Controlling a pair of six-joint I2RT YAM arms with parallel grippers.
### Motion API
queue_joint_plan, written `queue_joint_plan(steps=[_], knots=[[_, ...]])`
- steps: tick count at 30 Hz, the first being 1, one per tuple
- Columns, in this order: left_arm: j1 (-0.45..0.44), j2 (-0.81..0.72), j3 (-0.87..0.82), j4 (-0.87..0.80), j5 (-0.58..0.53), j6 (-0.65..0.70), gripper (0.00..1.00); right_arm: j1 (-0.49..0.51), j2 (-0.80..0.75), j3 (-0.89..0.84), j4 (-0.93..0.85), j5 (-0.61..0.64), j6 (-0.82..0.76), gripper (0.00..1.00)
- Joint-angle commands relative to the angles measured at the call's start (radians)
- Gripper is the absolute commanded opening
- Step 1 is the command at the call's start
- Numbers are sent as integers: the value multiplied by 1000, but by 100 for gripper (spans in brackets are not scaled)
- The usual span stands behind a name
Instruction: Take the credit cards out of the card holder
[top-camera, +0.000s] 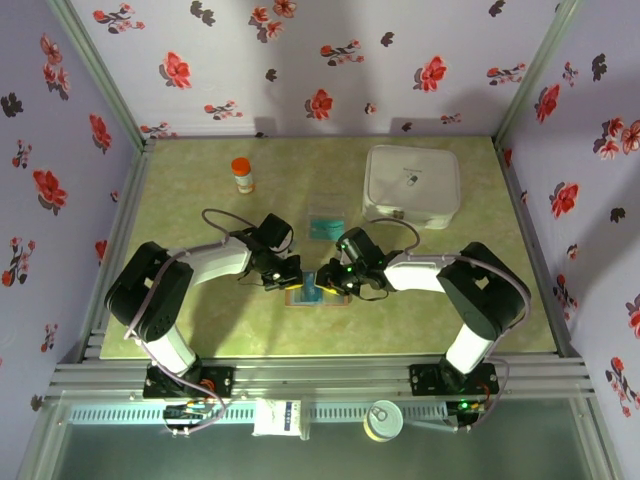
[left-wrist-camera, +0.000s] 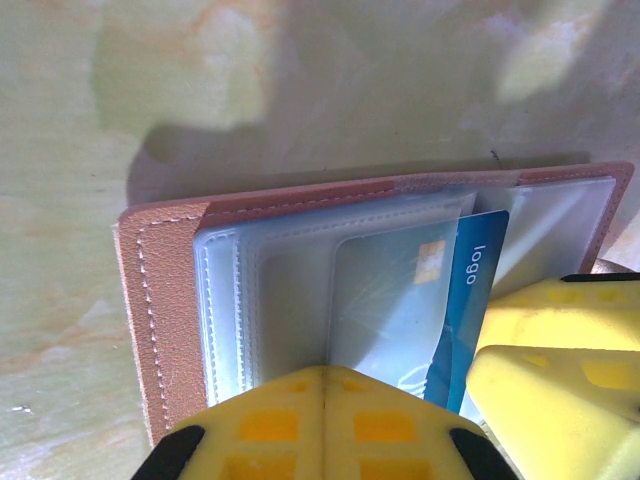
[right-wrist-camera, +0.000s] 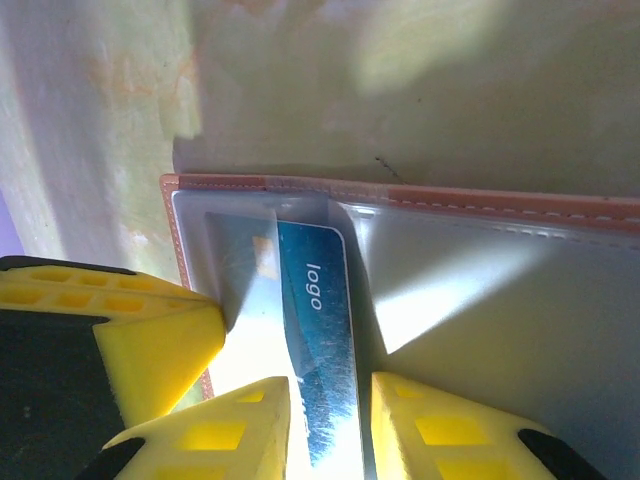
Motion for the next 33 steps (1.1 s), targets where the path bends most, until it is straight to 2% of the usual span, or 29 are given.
queue_joint_plan(steps=[1, 15, 25, 33], knots=[[-4, 23, 11, -38, -22, 8, 0, -6, 15, -2, 9, -17, 0, 28], [-5, 20, 9, -39, -24, 9, 0, -7, -1, -21, 72, -36, 20, 18], [-5, 22, 13, -42, -24, 10, 0, -17, -75, -31, -53, 27, -33, 13], [-5, 12, 17, -40, -26, 11, 0, -25, -156, 25, -262, 104, -128, 10]])
